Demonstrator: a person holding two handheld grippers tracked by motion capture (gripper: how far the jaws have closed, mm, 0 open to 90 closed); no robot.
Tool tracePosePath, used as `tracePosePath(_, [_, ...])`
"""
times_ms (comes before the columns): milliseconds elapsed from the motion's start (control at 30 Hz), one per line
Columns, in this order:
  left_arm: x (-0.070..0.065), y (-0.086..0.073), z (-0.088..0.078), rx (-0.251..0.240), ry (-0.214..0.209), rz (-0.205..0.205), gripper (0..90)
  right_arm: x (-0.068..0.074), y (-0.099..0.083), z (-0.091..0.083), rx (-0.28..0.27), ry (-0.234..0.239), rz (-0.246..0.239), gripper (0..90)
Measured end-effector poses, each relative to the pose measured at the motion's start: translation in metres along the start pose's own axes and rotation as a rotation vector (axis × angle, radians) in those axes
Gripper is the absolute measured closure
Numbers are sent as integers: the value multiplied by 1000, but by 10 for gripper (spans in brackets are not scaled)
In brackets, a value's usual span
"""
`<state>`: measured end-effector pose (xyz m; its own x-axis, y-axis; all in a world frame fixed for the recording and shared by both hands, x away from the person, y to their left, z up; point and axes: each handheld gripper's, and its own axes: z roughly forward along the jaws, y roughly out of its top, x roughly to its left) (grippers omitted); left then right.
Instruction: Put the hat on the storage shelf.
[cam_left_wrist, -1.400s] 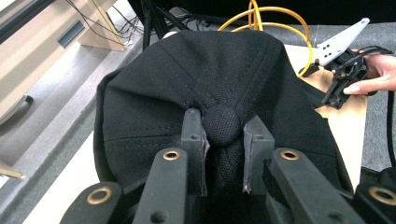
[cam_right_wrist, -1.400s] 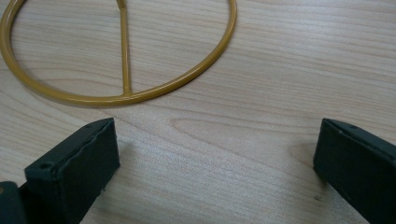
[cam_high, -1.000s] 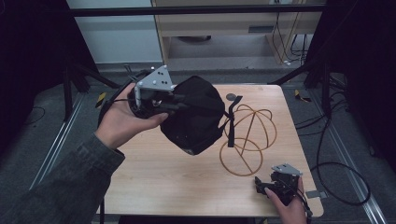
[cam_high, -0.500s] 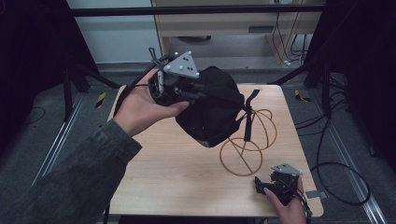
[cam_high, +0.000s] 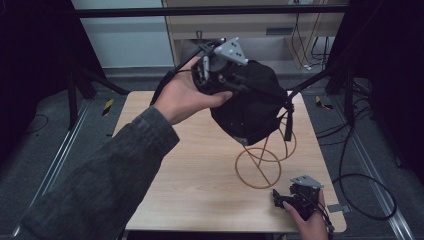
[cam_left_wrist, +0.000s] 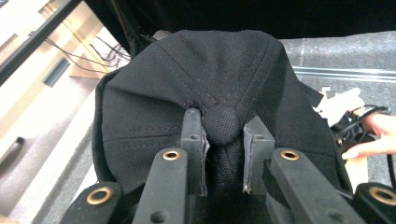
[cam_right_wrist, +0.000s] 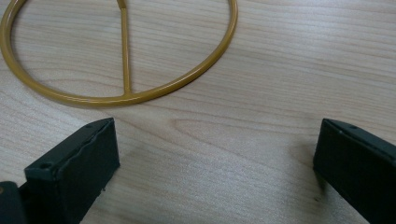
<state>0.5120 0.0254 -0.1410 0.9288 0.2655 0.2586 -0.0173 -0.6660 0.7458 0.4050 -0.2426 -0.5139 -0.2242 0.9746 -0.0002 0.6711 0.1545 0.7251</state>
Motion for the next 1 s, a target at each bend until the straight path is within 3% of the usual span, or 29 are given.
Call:
tracePosePath(133, [-2,10,14,20,-16,17,744,0,0,0,0,1,0,3])
tracePosePath(333, [-13,13,41,50,-51,36,743,0,0,0,-1,2,-2,4])
tracePosePath(733, [-19,0,83,116,-74,35,742,0,0,0,1,1,-2,4])
tracePosePath(1000, [-21,-3,95,122,-88,30,742,0,0,0,0,0,-2,4])
